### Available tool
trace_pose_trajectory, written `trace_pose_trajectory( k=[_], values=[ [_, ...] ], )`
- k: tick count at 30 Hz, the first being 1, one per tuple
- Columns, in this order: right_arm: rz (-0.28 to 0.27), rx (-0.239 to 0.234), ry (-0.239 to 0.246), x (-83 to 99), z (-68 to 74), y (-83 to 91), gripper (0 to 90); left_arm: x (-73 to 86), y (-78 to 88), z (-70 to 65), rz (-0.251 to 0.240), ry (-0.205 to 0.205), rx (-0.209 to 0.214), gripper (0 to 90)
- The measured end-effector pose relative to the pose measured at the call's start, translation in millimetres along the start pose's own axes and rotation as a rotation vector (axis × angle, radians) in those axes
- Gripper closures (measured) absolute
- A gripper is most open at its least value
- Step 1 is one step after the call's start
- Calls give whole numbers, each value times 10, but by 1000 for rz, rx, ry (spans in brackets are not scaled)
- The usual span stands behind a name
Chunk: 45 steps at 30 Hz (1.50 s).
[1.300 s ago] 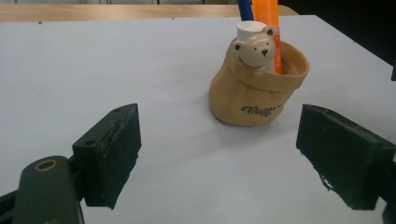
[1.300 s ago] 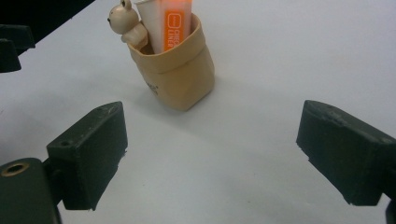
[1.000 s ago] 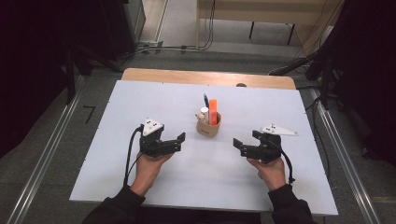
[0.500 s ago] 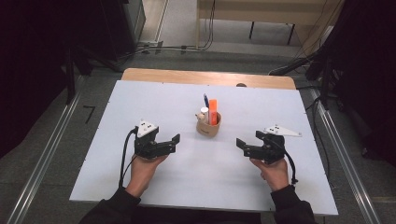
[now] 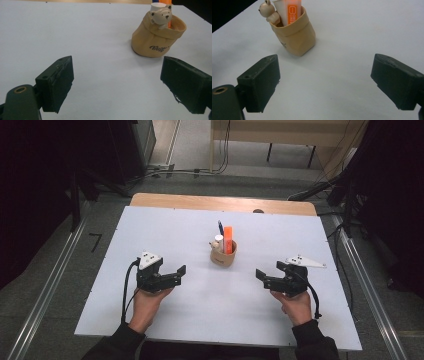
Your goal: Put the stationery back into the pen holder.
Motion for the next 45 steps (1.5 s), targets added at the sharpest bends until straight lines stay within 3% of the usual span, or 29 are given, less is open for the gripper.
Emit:
trace_pose_trajectory(
  k=[13, 25, 45],
  values=[
    [-6, 19, -14, 34, -87, 49, 71, 90, 88, 171, 5, 14, -21, 121],
    [-1, 39, -15, 78, -153, 72, 71, 145, 145, 236, -1, 21, -30, 121],
    [-13, 71, -60, 175, -354, 197, 71, 248, 219, 396, -2, 42, -68, 121]
  ],
)
Point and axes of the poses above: each handheld gripper's, and its own axes: y roughly backward along the jaws, x roughly out of its underside, z roughly to its left, the point moved 8 cm from there along -y, roughly forward along the jaws, and after that the axes turned 15 degrees about z, right-handed, at the moved point
